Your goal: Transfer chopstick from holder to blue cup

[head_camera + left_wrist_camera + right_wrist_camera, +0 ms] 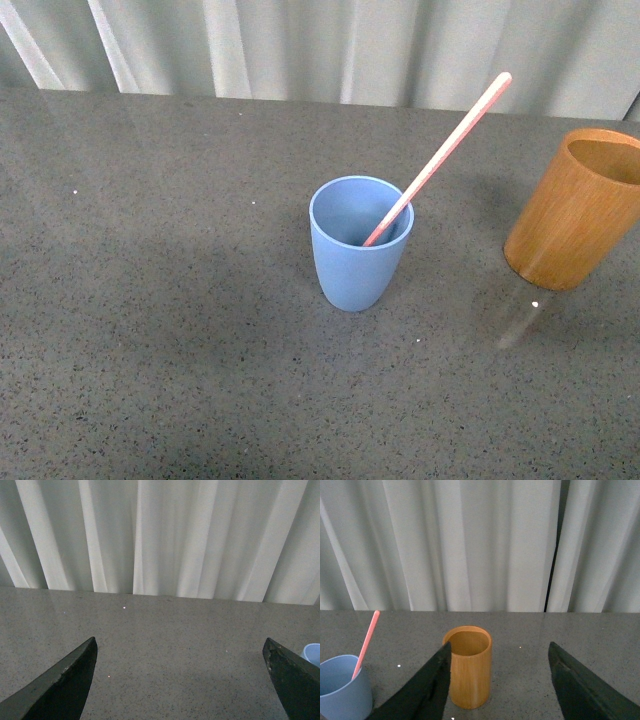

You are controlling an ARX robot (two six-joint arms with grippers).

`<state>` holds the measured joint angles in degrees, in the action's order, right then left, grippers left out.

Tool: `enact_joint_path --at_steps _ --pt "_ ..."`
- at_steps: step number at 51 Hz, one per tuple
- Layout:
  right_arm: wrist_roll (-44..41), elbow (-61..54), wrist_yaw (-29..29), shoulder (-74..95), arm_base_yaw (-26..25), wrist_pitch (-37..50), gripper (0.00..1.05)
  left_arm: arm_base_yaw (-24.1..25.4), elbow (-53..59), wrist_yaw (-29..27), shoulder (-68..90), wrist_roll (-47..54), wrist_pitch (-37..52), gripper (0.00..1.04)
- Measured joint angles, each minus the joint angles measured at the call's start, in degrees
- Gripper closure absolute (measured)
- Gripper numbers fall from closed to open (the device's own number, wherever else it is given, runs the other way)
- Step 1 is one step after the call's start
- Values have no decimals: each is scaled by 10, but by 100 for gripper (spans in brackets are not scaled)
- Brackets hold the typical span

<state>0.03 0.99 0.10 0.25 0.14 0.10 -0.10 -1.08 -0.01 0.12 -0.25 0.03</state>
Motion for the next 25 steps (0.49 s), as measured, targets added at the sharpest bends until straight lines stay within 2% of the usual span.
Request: enact_joint_path --at_steps 3,10,25 --pt "0 0 0 0 0 0 33 0 0 0 0 0 0 7" --pt "0 0 0 0 0 0 9 0 0 0 0 0 0 7" --pt "0 0 0 0 0 0 10 0 0 0 0 0 0 7"
